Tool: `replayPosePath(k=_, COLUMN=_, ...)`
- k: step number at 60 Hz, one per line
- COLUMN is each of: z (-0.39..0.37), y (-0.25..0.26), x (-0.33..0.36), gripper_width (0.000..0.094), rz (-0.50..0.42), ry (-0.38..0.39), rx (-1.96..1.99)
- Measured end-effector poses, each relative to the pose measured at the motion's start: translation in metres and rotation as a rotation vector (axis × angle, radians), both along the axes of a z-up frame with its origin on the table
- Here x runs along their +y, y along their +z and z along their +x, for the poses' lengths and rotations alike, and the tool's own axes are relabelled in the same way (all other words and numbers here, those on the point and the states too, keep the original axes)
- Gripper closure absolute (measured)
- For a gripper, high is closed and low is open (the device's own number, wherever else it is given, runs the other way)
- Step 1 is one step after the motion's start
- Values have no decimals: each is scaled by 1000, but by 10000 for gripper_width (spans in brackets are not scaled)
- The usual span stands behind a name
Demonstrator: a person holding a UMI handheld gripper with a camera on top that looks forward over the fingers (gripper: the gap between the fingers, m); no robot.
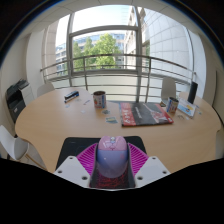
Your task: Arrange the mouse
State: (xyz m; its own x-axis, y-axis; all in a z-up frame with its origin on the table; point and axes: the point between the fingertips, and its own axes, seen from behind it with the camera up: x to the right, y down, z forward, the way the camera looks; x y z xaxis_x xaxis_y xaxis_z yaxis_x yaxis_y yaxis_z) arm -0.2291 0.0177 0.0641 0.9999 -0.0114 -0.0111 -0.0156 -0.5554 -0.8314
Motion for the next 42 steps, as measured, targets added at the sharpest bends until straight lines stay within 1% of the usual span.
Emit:
replayPosePath(k=5, z=-14, y=-35, x=-3, gripper_width=493, rz=-61, ry=4, rx=-13)
replayPosePath(k=8, z=-18, y=-52, x=-4, gripper_width=463, rz=-91, ry=-4, rx=-14)
replayPosePath(k=11, z=-19, y=-68, x=-2, gripper_width=438, rz=-101, ry=-8, rx=0)
replayPosePath(k=18, z=-26, y=-77, x=-7, gripper_width=358, rz=-125, ry=0, rx=22)
replayPosePath(k=19, z=-26, y=-78, x=-8, gripper_width=337, rz=-129, ry=-1, rx=20)
replayPosePath(k=21, z=-26, y=-75, x=-10, gripper_width=256, rz=-129, ry=-2, rx=14)
replayPosePath(k=24, z=-27, y=-66, x=-16, gripper_width=84, rz=-127, ry=-3, rx=5)
replayPosePath(k=27, z=-28, y=-54, x=-22, gripper_width=112, rz=-118, ry=-1, rx=-3)
replayPosePath(k=31, z=-30, y=-32, x=-34, gripper_width=78, rz=-102, ry=-3, rx=-18)
replayPosePath(k=35, z=-32, y=-3, x=-51, gripper_width=93, rz=-80, ry=-13, rx=-30)
replayPosePath(k=42, z=-37, y=45, x=-85, gripper_width=91, rz=-29, ry=-25, rx=-59)
